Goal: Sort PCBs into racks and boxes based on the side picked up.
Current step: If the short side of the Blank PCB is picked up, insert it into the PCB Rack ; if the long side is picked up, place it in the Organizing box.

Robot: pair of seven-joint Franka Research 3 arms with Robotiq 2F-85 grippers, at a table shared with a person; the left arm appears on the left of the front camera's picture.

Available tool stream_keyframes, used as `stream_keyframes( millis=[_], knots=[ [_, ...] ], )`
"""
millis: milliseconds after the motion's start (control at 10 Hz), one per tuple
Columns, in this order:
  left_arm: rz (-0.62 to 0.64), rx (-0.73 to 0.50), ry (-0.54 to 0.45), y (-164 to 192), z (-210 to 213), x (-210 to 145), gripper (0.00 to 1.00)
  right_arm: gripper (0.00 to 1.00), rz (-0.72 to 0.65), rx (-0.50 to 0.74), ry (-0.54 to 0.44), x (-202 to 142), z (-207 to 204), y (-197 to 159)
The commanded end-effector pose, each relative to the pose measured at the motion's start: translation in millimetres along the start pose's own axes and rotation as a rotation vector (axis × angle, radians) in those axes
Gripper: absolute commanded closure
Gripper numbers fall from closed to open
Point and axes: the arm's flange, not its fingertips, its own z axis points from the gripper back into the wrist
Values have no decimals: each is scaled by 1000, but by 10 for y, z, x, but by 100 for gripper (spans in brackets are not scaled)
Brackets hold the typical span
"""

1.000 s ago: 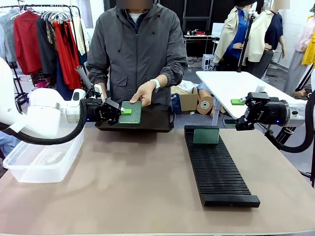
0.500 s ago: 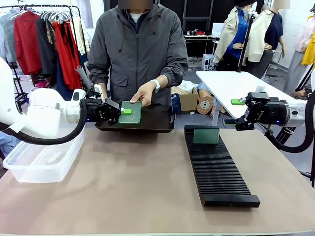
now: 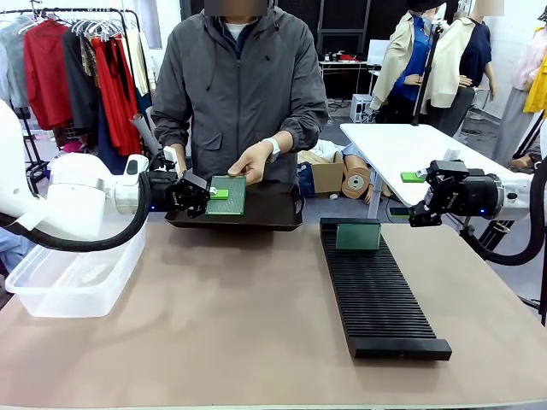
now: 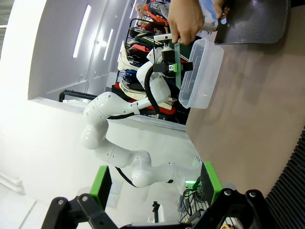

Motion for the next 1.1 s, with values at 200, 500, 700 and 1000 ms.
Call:
stream_keyframes(
  millis=[200, 500, 700, 1000],
  knots=[
    [-2, -3, 0, -7, -1, 5, 100, 0, 20, -1, -1, 8, 4, 1],
    [-2, -3, 0, -7, -1, 5, 100, 0, 20, -1, -1, 8, 4, 1],
    [-2, -3, 0, -7, -1, 5, 100, 0, 20, -1, -1, 8, 4, 1],
    [-2, -3, 0, -7, -1, 5, 100, 0, 20, -1, -1, 8, 4, 1]
  ],
)
